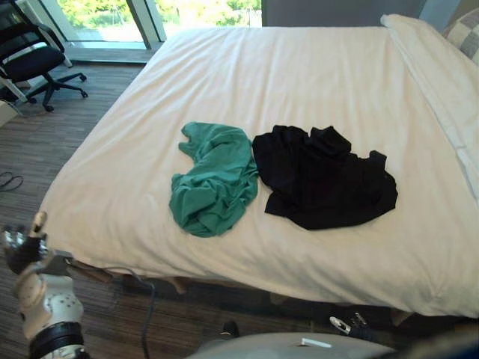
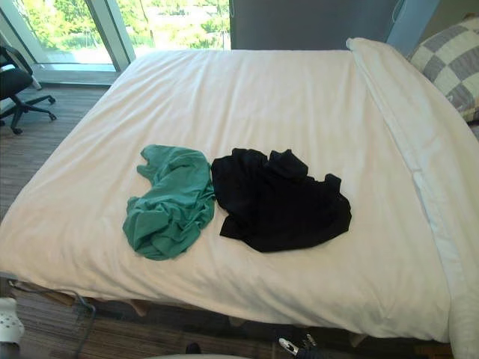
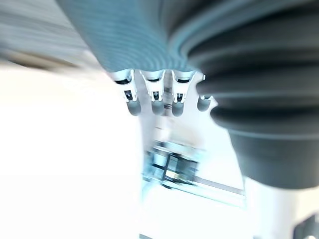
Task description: Tidy the bed and pick cloth on bed and put in laundry
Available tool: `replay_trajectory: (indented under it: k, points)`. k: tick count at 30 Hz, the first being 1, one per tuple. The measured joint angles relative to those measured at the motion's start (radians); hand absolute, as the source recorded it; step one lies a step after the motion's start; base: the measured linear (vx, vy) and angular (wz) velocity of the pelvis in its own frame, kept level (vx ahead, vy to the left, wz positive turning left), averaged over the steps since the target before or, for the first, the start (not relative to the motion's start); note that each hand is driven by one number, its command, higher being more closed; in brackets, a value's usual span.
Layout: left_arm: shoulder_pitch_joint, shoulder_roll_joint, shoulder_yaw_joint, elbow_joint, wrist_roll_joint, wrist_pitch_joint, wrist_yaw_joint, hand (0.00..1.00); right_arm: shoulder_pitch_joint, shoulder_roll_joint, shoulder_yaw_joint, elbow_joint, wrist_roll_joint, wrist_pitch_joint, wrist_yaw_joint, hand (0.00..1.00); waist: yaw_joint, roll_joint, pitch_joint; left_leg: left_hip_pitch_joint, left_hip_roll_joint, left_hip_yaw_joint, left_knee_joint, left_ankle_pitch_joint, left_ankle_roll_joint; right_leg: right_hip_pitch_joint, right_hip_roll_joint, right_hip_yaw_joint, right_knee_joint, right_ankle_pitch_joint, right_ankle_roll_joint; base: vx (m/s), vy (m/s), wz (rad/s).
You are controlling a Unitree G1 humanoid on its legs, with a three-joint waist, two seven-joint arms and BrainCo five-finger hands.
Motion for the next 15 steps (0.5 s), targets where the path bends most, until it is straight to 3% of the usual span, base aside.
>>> replay_trajectory:
  k: [4,5,6,7,8,9,12,15]
  points:
    - [-0.031,0.046,0.009,-0.143,0.21,-0.026,0.036,0.0,0.016,0.012,0.001,-0.018,0.0,0.002,0.0,0.0,0.003,-0.015,-0.031,0.014,0.05,0.045,0.03,-0.006,-0.009,-0.036,0.028,0.074,0.104,0.006,0.002,0.13,-0.12,-0.1]
    - [-0.038,0.046,0.013,-0.153,0.234,-0.026,0.041,0.0,0.018,0.012,0.002,-0.022,0.0,0.002,0.0,0.0,0.001,-0.005,-0.034,0.017,0.072,0.054,0.04,-0.008,-0.011,-0.07,0.039,0.097,0.168,0.008,0.0,0.1,-0.146,-0.42]
    - [-0.051,0.049,0.034,-0.154,0.269,-0.022,0.044,0.0,0.032,0.012,0.002,-0.045,0.001,0.001,0.003,0.0,-0.003,0.016,-0.04,0.031,0.109,0.078,0.049,-0.008,-0.012,-0.101,0.073,0.132,0.136,-0.061,0.002,0.05,-0.13,-0.59]
    - [-0.075,0.061,0.056,-0.152,0.298,-0.005,0.044,0.0,0.042,0.012,0.004,-0.062,-0.001,0.0,0.002,0.0,-0.004,0.016,-0.043,0.043,0.115,0.113,0.052,-0.012,-0.018,-0.107,0.096,0.156,-0.01,-0.02,-0.019,0.03,-0.14,-0.54]
    - [-0.09,0.076,0.057,-0.151,0.31,0.005,0.043,0.0,0.047,0.014,0.005,-0.064,-0.001,0.0,0.002,0.0,-0.012,0.003,-0.046,0.043,0.11,0.117,0.057,-0.024,-0.034,-0.118,0.099,0.169,-0.053,0.04,-0.027,0.04,-0.188,-0.34]
    - [-0.123,0.078,0.043,-0.141,0.344,0.021,0.036,0.0,0.06,0.002,0.0,-0.047,-0.001,-0.001,-0.001,0.0,-0.034,0.014,-0.057,0.042,0.127,0.117,0.066,-0.053,-0.068,-0.123,0.109,0.177,-0.059,0.01,-0.025,0.07,-0.242,-0.33]
    - [-0.174,0.082,-0.006,-0.069,0.431,0.054,0.013,0.0,0.082,-0.04,-0.001,-0.02,0.0,-0.01,-0.019,0.0,-0.051,0.052,-0.066,0.059,0.149,0.165,0.067,-0.048,-0.061,-0.134,0.14,0.218,-0.06,0.011,-0.026,0.02,-0.158,-0.44]
    - [-0.23,0.097,-0.083,0.023,0.465,0.077,-0.01,0.0,0.098,-0.064,0.003,0.009,0.0,-0.01,-0.02,0.0,-0.07,0.07,-0.068,0.061,0.149,0.172,0.069,-0.047,-0.059,-0.145,0.145,0.257,-0.059,0.01,-0.033,-0.05,-0.072,-0.35]
